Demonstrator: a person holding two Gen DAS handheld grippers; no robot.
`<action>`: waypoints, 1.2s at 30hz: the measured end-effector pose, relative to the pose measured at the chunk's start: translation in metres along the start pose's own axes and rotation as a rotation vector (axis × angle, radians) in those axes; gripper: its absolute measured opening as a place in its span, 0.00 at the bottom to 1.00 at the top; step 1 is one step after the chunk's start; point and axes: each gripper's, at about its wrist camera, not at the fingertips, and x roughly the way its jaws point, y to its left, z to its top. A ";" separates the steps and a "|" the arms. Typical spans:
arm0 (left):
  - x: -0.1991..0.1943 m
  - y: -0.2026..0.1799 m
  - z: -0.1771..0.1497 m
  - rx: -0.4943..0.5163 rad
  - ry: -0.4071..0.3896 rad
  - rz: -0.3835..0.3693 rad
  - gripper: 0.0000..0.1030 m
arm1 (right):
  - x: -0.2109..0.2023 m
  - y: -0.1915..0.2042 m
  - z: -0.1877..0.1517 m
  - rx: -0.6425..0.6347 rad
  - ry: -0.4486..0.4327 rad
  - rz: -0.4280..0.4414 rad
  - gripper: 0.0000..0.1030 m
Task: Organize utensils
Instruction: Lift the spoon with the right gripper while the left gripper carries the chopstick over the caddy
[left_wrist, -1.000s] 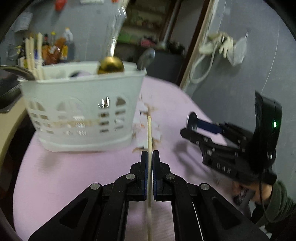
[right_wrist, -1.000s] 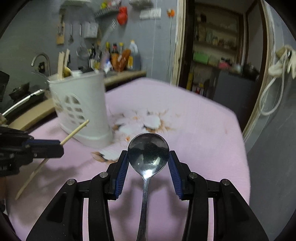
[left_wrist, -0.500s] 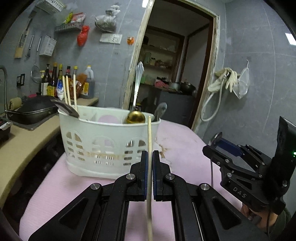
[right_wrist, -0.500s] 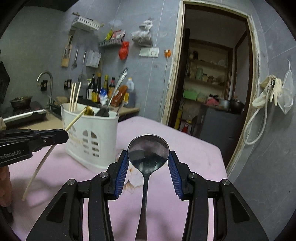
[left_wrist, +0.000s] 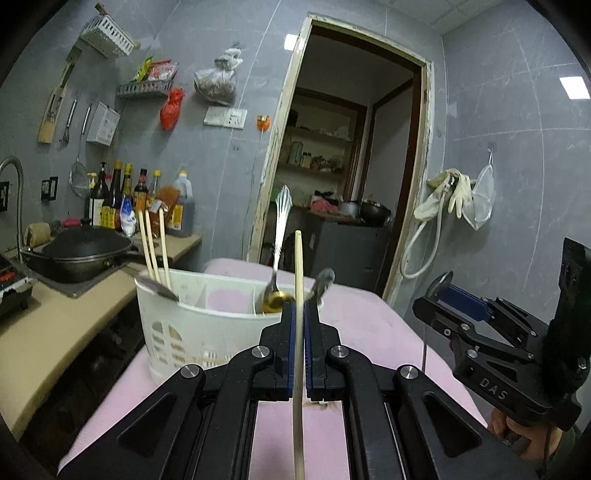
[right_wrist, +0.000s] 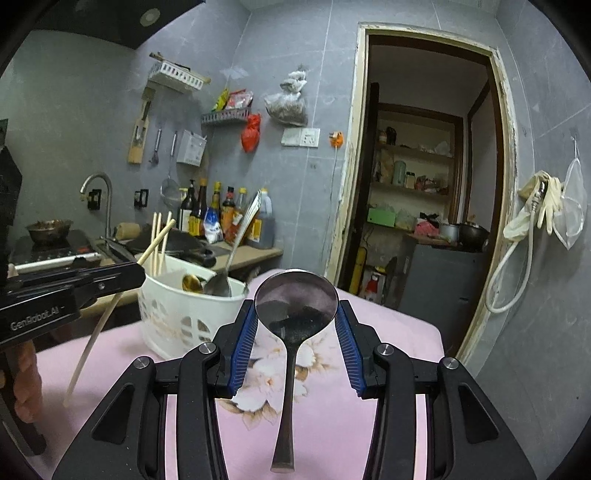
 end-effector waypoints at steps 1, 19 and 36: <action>-0.001 0.001 0.003 0.001 -0.009 0.002 0.02 | -0.001 0.001 0.003 -0.001 -0.007 0.003 0.39; -0.005 0.051 0.080 0.013 -0.207 0.086 0.02 | 0.004 0.022 0.072 -0.012 -0.187 0.098 0.39; 0.013 0.167 0.131 -0.261 -0.361 0.035 0.02 | 0.074 0.016 0.092 0.144 -0.240 0.179 0.39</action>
